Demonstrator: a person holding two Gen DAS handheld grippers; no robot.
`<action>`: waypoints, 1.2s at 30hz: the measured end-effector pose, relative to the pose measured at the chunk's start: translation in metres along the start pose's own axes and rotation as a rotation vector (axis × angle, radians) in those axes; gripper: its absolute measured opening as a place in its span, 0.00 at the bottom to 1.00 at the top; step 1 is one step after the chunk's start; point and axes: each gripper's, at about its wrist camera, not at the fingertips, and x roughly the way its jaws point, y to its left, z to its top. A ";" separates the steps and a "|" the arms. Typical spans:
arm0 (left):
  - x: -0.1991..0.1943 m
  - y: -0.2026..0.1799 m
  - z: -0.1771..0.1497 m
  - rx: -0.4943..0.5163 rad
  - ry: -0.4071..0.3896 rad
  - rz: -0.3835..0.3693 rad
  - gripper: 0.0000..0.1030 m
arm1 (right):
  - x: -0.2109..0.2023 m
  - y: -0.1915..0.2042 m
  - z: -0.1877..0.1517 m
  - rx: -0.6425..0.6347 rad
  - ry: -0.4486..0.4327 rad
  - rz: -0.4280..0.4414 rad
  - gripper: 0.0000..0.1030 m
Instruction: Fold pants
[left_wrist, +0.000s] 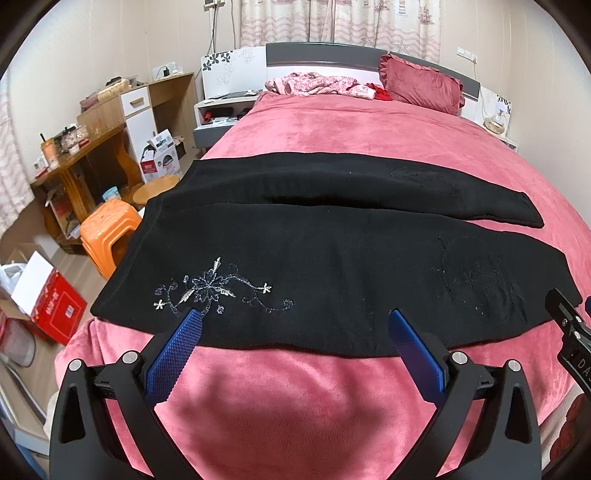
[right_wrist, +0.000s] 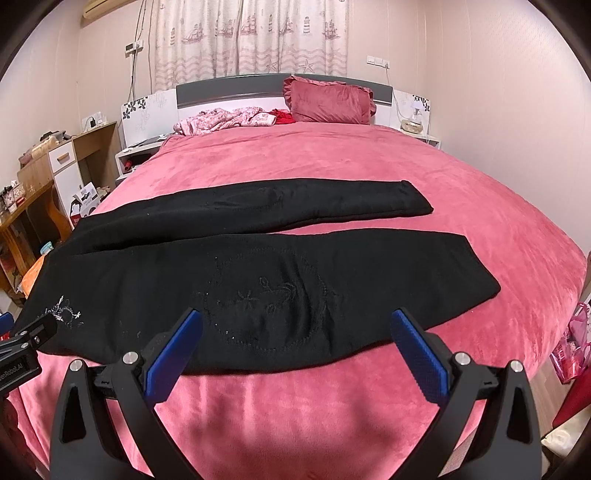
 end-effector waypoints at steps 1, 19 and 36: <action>0.001 0.000 0.000 0.000 0.002 0.003 0.97 | 0.000 0.000 0.000 0.000 0.001 -0.001 0.98; 0.005 0.002 -0.002 -0.009 0.019 -0.007 0.97 | 0.008 -0.003 -0.002 0.003 0.016 0.004 0.98; 0.008 0.004 -0.003 -0.022 0.047 -0.010 0.97 | 0.012 -0.005 -0.003 0.004 0.036 0.005 0.98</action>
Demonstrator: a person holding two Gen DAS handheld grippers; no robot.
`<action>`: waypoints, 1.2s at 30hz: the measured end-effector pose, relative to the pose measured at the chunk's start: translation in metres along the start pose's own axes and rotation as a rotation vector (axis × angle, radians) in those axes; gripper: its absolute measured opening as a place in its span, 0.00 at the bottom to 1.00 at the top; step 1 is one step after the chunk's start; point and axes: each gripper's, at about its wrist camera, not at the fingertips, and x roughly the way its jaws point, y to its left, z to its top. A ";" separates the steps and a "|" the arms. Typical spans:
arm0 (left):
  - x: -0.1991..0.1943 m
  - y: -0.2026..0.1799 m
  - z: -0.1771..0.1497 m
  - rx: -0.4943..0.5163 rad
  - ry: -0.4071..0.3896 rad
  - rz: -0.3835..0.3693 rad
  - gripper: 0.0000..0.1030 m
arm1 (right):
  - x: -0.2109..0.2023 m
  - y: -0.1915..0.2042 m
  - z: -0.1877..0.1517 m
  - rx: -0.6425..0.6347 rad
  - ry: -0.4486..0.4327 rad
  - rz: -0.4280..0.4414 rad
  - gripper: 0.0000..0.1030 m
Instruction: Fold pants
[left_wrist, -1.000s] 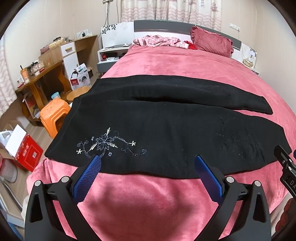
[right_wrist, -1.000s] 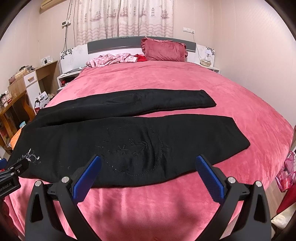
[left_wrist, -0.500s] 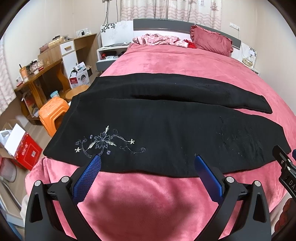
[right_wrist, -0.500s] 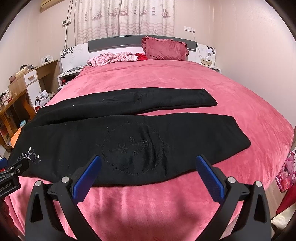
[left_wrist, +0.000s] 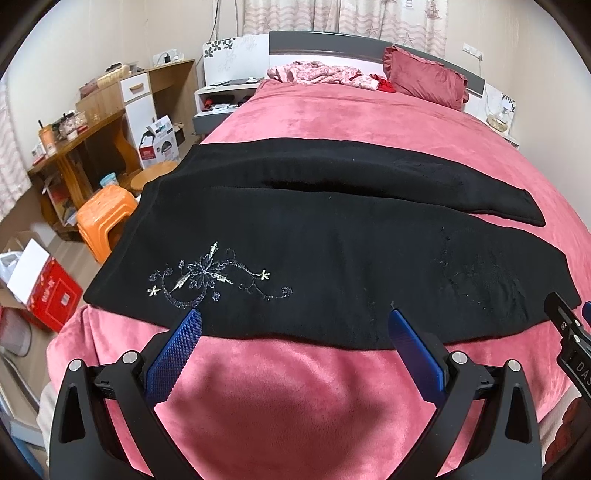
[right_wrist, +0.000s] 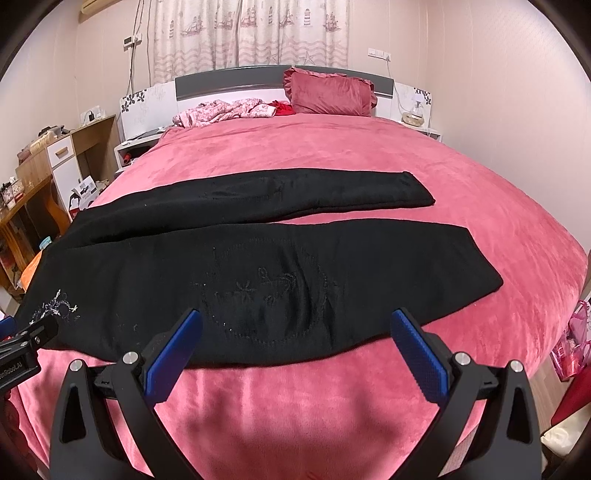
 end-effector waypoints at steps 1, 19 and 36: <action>0.000 0.000 0.000 0.001 0.001 0.000 0.97 | 0.000 -0.001 0.000 0.001 0.001 0.000 0.98; 0.021 0.057 0.002 -0.181 0.015 -0.116 0.97 | 0.062 -0.067 -0.006 0.173 0.243 0.118 0.98; 0.064 0.154 -0.025 -0.630 0.073 -0.370 0.97 | 0.089 -0.262 -0.031 0.883 0.153 0.311 0.62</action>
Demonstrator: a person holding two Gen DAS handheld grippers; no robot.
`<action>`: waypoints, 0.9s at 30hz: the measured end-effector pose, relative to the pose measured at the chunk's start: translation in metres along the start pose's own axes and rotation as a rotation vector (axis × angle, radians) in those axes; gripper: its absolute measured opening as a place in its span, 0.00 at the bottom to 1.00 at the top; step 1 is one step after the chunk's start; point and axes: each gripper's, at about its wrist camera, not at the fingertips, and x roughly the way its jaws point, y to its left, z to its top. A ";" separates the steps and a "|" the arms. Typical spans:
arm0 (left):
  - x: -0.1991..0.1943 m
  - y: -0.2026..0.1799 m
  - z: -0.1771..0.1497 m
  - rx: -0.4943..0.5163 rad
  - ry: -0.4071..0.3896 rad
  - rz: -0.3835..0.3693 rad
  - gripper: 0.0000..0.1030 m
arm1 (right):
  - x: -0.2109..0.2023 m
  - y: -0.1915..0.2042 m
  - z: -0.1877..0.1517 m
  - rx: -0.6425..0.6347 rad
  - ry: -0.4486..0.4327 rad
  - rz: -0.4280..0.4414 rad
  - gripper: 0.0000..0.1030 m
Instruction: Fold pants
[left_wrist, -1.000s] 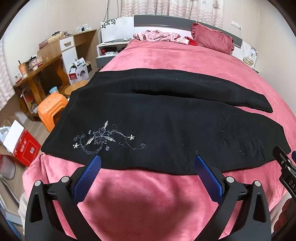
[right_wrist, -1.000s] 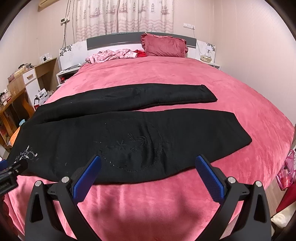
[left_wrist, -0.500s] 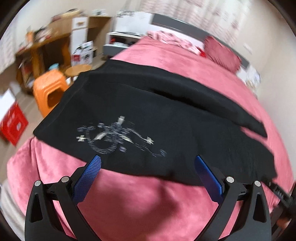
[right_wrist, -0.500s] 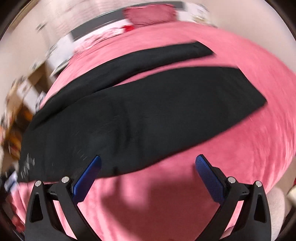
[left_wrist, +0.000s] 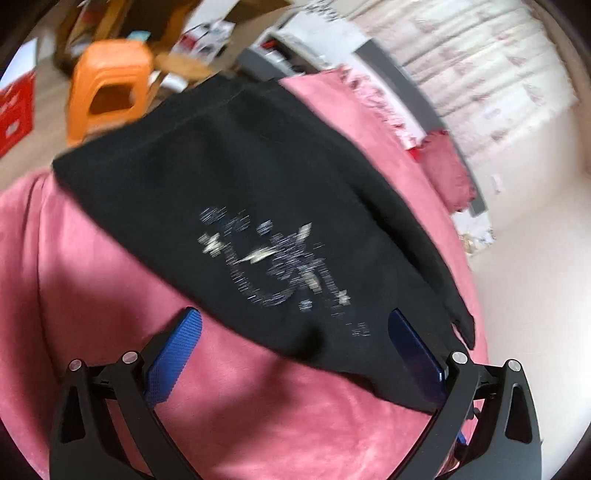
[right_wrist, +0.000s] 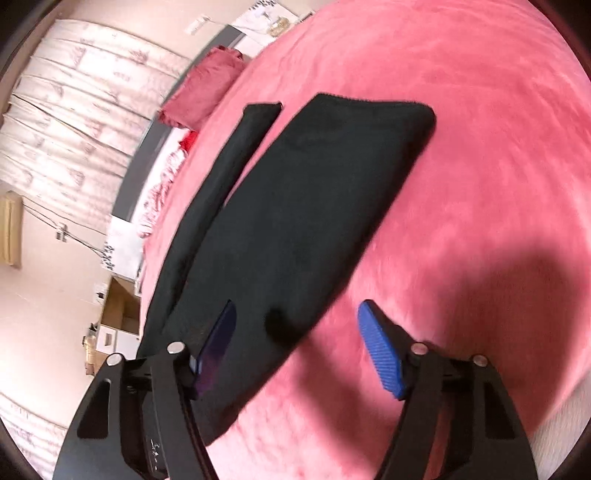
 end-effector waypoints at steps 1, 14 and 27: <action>0.001 0.001 0.001 -0.003 0.001 0.000 0.97 | 0.001 -0.002 0.002 -0.004 -0.007 0.010 0.59; 0.002 0.030 0.024 0.003 -0.083 0.031 0.58 | 0.024 -0.016 0.029 -0.025 -0.047 0.030 0.23; -0.003 0.039 0.050 -0.054 -0.058 0.102 0.09 | 0.014 0.010 0.049 -0.082 -0.062 -0.052 0.08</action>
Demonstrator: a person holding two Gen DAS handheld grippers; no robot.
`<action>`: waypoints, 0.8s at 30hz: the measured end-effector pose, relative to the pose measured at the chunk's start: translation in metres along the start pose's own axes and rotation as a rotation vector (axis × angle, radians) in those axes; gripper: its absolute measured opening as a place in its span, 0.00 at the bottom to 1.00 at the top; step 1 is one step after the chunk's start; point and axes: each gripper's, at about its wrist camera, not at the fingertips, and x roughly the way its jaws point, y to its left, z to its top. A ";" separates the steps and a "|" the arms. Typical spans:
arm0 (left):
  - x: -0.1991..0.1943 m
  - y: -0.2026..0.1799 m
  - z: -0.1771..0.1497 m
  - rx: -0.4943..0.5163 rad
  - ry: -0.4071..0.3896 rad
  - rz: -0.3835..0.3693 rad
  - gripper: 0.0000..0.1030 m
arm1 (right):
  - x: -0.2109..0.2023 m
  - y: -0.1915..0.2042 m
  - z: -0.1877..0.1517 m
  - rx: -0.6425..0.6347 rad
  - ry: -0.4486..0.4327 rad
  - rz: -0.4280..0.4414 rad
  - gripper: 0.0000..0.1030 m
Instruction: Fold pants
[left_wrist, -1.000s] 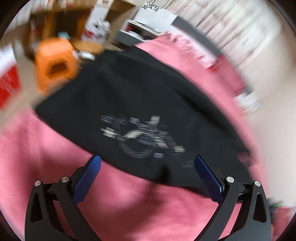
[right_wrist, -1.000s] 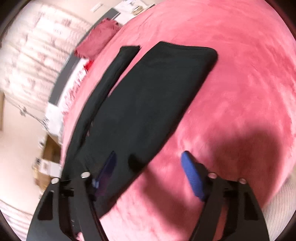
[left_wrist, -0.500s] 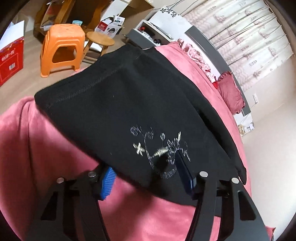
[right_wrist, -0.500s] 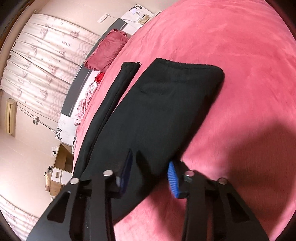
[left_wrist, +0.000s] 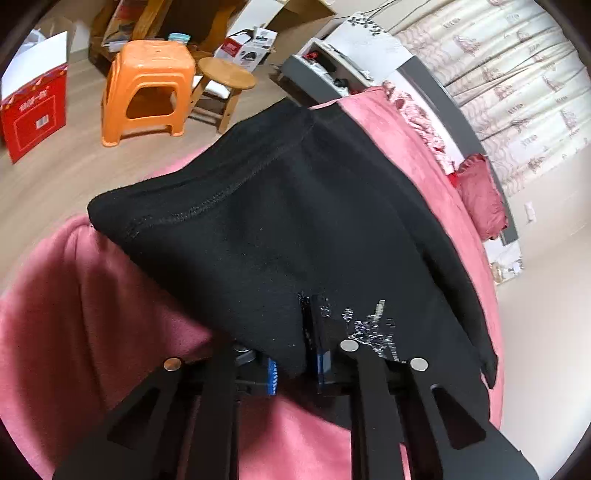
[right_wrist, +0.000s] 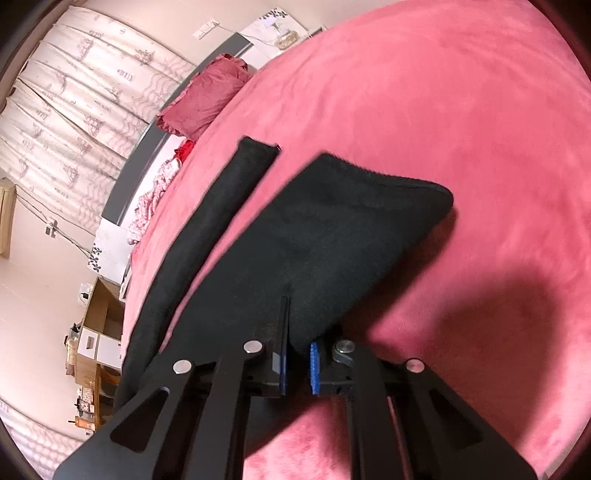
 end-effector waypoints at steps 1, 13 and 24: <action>-0.007 -0.005 0.002 0.030 -0.003 -0.005 0.07 | -0.006 0.004 0.003 -0.009 -0.009 0.004 0.07; -0.077 -0.013 -0.009 0.156 0.026 -0.085 0.06 | -0.060 0.000 0.007 -0.065 -0.066 -0.021 0.07; -0.056 0.017 -0.042 0.081 0.163 0.019 0.11 | -0.061 -0.073 -0.021 0.173 -0.081 -0.089 0.42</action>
